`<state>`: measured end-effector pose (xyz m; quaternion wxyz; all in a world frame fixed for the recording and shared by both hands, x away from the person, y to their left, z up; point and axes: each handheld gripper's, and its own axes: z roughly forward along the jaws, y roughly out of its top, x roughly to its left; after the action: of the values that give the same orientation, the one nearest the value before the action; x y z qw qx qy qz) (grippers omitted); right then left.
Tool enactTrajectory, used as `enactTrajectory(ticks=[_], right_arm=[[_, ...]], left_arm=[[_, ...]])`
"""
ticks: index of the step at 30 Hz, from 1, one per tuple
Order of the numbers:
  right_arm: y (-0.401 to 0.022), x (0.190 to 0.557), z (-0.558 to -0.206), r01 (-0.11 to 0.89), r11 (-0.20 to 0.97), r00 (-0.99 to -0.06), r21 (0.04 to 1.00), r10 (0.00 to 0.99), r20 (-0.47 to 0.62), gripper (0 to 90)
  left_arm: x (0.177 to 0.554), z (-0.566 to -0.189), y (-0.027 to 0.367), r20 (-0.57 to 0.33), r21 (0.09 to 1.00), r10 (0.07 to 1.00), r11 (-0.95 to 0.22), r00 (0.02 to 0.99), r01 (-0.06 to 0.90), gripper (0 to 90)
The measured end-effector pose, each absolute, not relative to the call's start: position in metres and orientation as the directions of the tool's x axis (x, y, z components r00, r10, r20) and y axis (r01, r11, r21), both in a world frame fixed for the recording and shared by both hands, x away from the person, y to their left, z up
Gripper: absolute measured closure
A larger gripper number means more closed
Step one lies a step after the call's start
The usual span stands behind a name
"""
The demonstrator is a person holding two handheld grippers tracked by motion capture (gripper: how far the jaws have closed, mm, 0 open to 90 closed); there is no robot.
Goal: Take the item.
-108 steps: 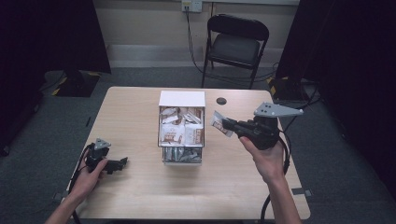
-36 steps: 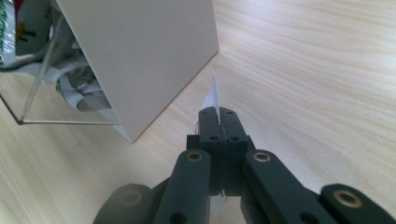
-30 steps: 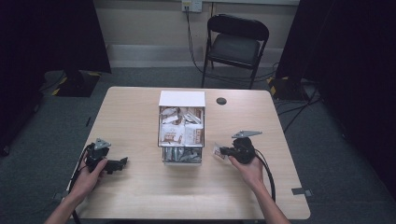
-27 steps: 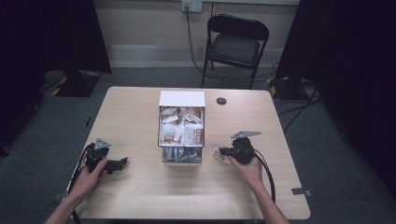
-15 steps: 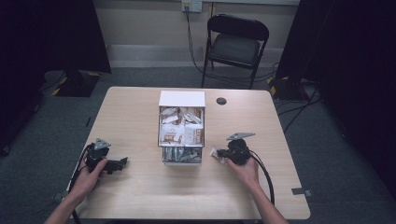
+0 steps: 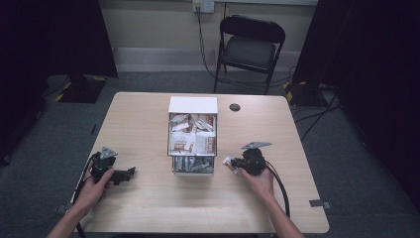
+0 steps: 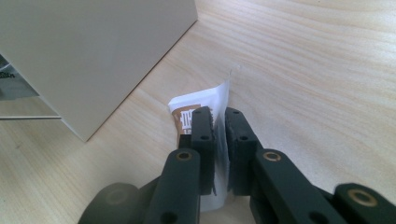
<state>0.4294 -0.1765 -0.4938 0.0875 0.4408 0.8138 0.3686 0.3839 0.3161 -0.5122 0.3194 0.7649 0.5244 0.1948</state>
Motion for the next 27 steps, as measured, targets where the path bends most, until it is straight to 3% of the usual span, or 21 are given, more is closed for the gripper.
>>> enactTrajectory(ticks=[10,19,25,27], right_arm=[[-0.1781,0.4324,-0.4951,0.662,0.320,-0.574,0.678,0.798,0.184,75.1],[-0.1812,0.4340,-0.4938,0.668,0.283,-0.543,0.689,0.817,0.191,54.6],[-0.1825,0.4348,-0.4911,0.660,0.249,-0.545,0.709,0.808,0.223,32.9],[-0.1823,0.4348,-0.4911,0.659,0.240,-0.550,0.712,0.800,0.239,29.3]], left_arm=[[0.3840,-0.5122,0.3161,-0.037,0.693,0.927,-0.246,0.374,0.678,0.0],[0.3840,-0.5123,0.3161,-0.037,0.694,0.927,-0.245,0.374,0.677,0.0],[0.3840,-0.5123,0.3161,-0.037,0.694,0.927,-0.245,0.374,0.677,0.0],[0.3840,-0.5123,0.3161,-0.038,0.694,0.927,-0.245,0.374,0.677,0.0]])
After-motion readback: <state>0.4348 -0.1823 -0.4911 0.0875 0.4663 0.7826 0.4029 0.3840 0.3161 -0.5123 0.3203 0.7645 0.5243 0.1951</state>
